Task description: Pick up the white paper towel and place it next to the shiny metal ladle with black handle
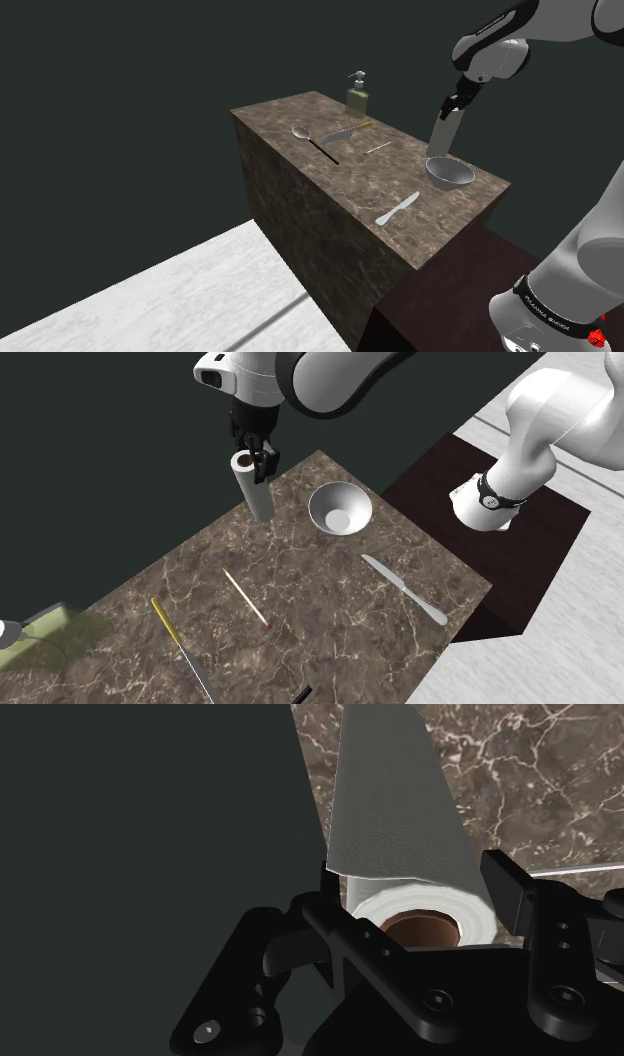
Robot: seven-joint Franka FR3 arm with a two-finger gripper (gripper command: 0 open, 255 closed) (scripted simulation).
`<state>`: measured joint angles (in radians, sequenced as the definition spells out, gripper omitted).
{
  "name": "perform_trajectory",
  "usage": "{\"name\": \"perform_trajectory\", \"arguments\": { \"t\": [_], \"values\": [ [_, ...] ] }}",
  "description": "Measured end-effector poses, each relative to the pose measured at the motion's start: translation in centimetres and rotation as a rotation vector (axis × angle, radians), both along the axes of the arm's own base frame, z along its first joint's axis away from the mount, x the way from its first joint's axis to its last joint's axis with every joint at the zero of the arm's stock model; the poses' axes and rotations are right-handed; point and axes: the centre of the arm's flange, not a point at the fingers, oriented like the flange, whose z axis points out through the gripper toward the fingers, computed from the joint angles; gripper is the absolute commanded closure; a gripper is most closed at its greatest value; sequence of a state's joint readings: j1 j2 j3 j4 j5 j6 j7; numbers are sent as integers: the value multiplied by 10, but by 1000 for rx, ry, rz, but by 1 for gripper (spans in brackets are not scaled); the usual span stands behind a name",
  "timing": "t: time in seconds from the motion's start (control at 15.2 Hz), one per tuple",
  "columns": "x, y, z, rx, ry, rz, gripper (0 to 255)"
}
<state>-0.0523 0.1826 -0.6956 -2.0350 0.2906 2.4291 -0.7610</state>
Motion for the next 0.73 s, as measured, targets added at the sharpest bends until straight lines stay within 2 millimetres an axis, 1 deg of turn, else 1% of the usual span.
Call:
{"name": "perform_trajectory", "arguments": {
  "t": [0.26, 0.73],
  "values": [
    [0, 0, 2, 0, 0, 0, 255],
    [0, -1, 37, 0, 0, 0, 255]
  ]
}}
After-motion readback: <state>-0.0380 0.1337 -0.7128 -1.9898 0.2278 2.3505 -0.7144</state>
